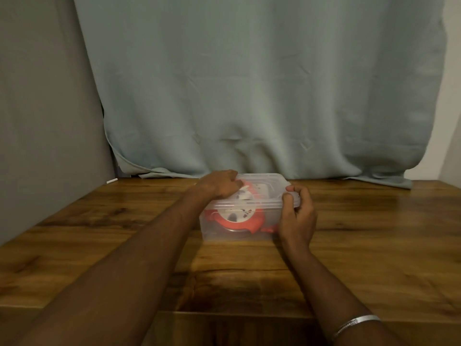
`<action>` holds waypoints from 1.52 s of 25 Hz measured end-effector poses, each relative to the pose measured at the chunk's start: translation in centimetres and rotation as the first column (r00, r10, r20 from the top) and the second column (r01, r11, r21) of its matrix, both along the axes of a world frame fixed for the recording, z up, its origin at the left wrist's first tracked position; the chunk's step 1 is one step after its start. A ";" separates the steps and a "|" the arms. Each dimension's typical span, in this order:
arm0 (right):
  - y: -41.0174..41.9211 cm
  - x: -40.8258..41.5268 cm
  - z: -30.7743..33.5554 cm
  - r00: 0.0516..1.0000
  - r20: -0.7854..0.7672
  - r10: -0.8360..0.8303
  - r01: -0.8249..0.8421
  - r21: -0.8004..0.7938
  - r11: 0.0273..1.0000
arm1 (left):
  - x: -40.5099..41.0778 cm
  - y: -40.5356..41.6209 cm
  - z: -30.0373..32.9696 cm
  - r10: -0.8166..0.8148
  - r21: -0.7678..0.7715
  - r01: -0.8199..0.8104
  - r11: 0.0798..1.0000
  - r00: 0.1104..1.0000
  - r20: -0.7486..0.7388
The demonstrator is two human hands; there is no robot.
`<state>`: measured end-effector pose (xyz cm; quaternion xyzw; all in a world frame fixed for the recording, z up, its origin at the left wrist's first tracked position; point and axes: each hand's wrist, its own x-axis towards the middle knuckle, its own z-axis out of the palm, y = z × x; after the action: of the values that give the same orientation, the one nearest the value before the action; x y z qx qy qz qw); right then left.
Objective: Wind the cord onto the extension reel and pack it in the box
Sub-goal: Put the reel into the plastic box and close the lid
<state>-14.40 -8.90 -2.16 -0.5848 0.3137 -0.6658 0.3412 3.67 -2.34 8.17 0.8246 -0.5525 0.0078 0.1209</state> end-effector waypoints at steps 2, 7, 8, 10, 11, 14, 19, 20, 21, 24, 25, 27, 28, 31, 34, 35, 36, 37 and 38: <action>-0.1 0.1 -0.2 1.000 0.000 0.001 -0.001 0.018 1.000 | 0.4 -1.1 -0.5 0.021 0.045 -0.023 0.999 0.998 0.053; -0.3 0.6 -0.6 0.997 0.024 0.069 -0.073 0.378 0.923 | 0.7 -1.0 0.4 -0.004 0.148 -0.003 0.989 0.999 0.049; -0.2 0.5 -0.5 0.993 0.062 0.104 -0.119 0.381 0.917 | 0.8 -0.4 0.5 -0.032 0.130 0.036 0.991 0.999 -0.036; 0.0 0.5 -0.3 0.969 0.189 0.159 -0.223 0.389 0.894 | 1.5 1.5 0.7 -0.053 -0.102 0.031 0.994 0.975 -0.218; 0.2 0.4 -0.2 0.953 0.254 0.167 -0.259 0.394 0.882 | 1.8 2.5 0.7 -0.047 -0.305 -0.055 0.951 0.947 -0.319; 0.3 0.2 -0.1 0.913 0.382 0.142 -0.285 0.348 0.893 | 1.3 6.3 -1.7 -0.078 -0.574 -0.497 0.650 0.708 -0.702; -0.1 0.5 -0.1 0.863 0.456 0.218 -0.349 0.226 0.909 | -1.9 8.6 -6.7 -0.243 -0.257 -0.579 0.774 0.103 -0.964; -0.2 0.5 -0.1 0.861 0.458 0.219 -0.350 0.223 0.910 | -1.9 8.4 -6.9 -0.292 -0.275 -0.596 0.755 0.070 -0.954; -0.2 0.5 -0.1 0.865 0.456 0.208 -0.338 0.224 0.914 | -2.0 8.1 -6.9 -0.322 -0.289 -0.615 0.734 0.060 -0.945; -0.3 0.4 0.1 0.890 0.432 0.148 -0.258 0.209 0.943 | -1.6 7.6 -6.8 -0.350 -0.295 -0.622 0.725 0.035 -0.936; -0.4 0.4 0.2 0.909 0.397 0.125 -0.211 0.182 0.960 | -1.5 7.6 -6.7 -0.348 -0.288 -0.618 0.732 0.024 -0.937; -0.4 0.5 0.4 0.947 0.310 0.087 -0.129 0.119 0.985 | -1.4 7.7 -6.5 -0.334 -0.272 -0.619 0.737 0.017 -0.942; -0.4 0.4 0.4 0.959 0.275 0.070 -0.101 0.098 0.990 | -1.3 7.8 -6.3 -0.328 -0.267 -0.632 0.728 0.022 -0.944; -0.1 0.3 0.5 0.976 0.214 0.036 -0.056 0.087 0.995 | -1.2 8.1 -5.3 -0.300 -0.225 -0.691 0.687 0.013 -0.954; 0.1 0.1 0.4 0.980 0.193 0.058 -0.072 0.066 0.995 | -1.2 7.7 -4.4 -0.353 -0.217 -0.807 0.549 0.011 -0.935; 0.2 0.1 0.5 0.978 0.197 0.069 -0.082 0.063 0.995 | -1.5 7.2 -4.3 -0.337 -0.276 -0.844 0.460 0.121 -0.934; 0.2 0.0 0.6 0.977 0.198 0.077 -0.090 0.062 0.994 | -1.9 6.8 -4.4 -0.289 -0.361 -0.845 0.395 0.259 -0.922; 0.3 0.0 0.6 0.978 0.194 0.080 -0.093 0.059 0.994 | -2.2 6.4 -4.7 -0.235 -0.446 -0.815 0.370 0.382 -0.894; 0.3 0.0 0.6 0.979 0.188 0.080 -0.092 0.057 0.994 | -2.3 6.2 -4.9 -0.183 -0.505 -0.782 0.365 0.472 -0.862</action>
<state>-14.39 -8.61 -1.57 -0.5219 0.2766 -0.6914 0.4160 1.39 3.88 3.25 0.6253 -0.1364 -0.0647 0.7657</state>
